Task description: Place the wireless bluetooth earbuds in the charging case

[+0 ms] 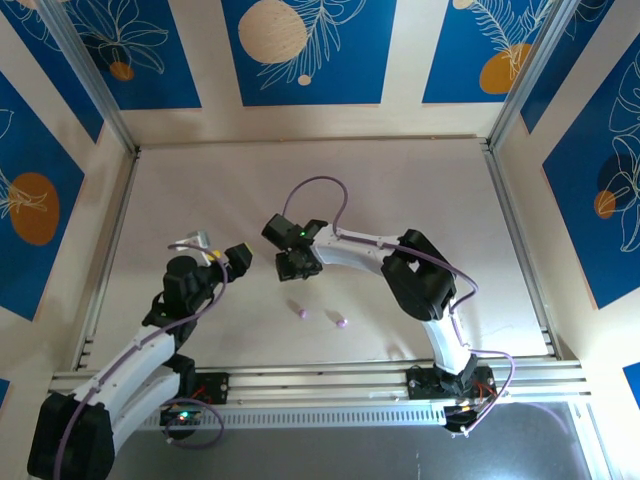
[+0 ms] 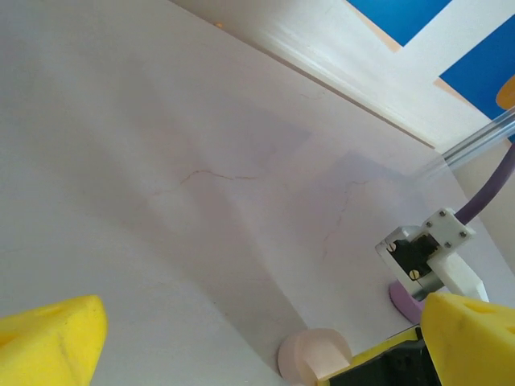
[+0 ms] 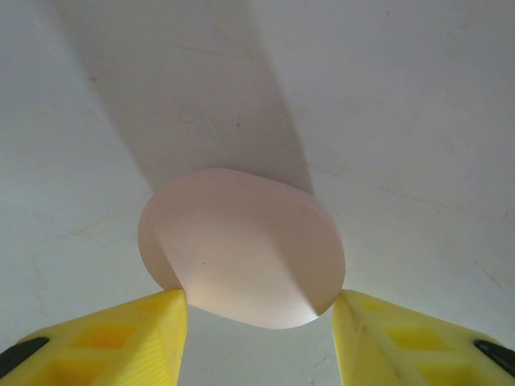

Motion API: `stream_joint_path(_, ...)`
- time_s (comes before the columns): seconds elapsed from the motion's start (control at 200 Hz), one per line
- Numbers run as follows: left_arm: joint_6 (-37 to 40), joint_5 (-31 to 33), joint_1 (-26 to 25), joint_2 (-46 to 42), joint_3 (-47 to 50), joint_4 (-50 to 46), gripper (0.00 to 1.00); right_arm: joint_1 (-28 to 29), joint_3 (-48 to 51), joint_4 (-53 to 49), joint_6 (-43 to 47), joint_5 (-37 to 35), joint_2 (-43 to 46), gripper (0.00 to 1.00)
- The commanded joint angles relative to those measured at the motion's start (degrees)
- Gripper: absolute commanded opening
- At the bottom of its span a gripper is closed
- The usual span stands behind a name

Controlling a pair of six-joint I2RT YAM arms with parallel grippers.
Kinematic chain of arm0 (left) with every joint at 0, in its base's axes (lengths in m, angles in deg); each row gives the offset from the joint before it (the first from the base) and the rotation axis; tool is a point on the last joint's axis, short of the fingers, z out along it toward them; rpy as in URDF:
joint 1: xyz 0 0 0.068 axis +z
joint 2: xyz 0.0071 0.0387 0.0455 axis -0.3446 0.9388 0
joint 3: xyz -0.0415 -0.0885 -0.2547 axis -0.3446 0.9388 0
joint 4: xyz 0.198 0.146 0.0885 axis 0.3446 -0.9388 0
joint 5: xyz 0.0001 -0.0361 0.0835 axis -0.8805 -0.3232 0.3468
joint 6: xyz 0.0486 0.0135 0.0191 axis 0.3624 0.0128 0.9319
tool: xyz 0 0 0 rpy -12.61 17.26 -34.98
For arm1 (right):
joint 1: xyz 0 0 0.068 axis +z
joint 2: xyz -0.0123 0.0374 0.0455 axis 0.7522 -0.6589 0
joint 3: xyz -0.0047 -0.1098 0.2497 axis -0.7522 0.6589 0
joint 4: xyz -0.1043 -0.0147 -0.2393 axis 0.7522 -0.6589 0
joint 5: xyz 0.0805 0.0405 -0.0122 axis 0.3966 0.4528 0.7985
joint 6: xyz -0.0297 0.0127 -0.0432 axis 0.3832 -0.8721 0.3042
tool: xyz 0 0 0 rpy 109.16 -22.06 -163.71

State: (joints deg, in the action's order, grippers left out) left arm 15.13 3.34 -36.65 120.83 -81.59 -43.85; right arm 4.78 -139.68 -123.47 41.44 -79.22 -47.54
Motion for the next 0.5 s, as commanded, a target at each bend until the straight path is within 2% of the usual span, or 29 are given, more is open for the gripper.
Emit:
stream_joint_path(0.0,0.8,1.26,0.58,0.45,0.36,-0.82,1.0,-0.37,-2.63,-2.61,1.56,-0.6,-3.21,0.5)
stream_joint_path(0.495,0.64,-0.29,0.58,2.68,0.13,0.72,1.0,-3.55,-14.43,-3.8,3.45,2.22,-10.9,0.49)
